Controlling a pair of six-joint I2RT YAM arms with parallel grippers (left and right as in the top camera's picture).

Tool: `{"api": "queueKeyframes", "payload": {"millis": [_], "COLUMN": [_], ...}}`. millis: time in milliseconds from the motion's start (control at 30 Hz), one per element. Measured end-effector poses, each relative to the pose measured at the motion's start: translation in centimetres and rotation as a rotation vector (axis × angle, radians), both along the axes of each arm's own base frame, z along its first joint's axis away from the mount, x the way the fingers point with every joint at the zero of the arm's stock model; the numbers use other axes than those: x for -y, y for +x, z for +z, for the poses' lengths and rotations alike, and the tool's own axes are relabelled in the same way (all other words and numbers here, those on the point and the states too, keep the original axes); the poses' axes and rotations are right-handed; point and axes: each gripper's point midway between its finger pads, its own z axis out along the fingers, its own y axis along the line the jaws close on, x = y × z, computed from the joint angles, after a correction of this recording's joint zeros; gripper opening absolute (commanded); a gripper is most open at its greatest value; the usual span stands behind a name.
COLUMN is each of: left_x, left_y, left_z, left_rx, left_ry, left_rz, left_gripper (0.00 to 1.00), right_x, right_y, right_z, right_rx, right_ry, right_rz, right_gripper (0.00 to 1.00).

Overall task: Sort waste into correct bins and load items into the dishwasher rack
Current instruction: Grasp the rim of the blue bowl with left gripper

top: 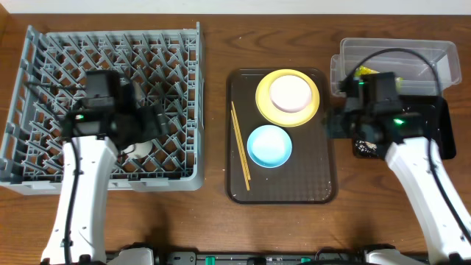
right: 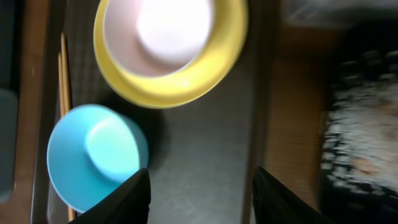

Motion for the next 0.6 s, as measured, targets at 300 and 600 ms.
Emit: {"api": "queueKeyframes", "payload": {"millis": [300,600], "left_x": [11.5,18.0], "left_y": [1.0,1.0], "left_z": [2.3,-1.8], "left_rx": [0.171,0.119], "left_ry": [-0.086,-0.073], "left_rz": [-0.352,-0.520], "left_gripper": [0.84,0.77], "right_x": [3.5,3.5], "right_y": [-0.5,-0.5], "right_z": [1.3,1.2], "right_rx": [0.020,0.019], "right_ry": [-0.024,-0.025], "right_rz": [-0.104,-0.105], "right_gripper": [0.55,0.56]}}
